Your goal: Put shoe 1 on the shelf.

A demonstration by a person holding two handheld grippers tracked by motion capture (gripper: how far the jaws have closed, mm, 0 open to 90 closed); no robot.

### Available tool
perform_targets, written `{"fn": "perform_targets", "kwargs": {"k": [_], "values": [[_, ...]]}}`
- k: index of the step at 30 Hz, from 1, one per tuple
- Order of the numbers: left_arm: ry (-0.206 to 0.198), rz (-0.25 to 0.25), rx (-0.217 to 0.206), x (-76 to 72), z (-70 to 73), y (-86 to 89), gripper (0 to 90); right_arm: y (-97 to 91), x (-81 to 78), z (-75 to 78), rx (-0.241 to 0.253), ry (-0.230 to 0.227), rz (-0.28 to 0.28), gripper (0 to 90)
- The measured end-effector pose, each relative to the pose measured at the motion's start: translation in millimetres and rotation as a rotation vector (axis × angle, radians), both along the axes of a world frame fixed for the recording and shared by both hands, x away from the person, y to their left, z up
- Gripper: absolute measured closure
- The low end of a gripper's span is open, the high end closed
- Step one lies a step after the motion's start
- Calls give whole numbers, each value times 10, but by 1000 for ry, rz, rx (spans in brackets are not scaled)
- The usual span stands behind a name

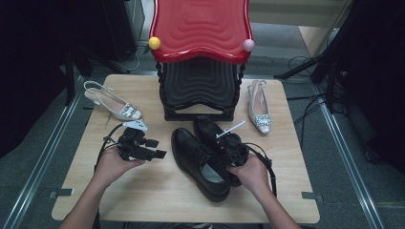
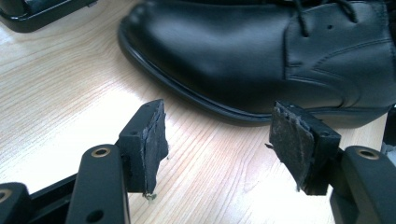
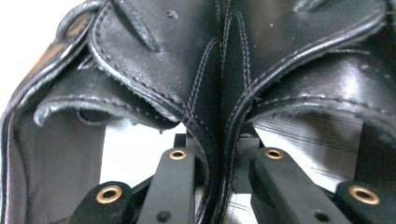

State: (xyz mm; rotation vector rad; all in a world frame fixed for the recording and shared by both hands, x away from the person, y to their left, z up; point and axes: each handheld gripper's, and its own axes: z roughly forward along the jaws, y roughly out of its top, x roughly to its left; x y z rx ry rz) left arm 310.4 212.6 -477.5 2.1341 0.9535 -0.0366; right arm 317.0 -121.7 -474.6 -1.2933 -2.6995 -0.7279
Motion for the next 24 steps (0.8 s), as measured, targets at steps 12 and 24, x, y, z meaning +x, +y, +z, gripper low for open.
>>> {"fn": "perform_targets", "kwargs": {"k": [12,24], "values": [[0,4,18,4,-15,56,368,-273,29,246,131,65,23,831],[-1,6,12,-6,-8,84,372,-457,-50,674,272,39,26,830]]}}
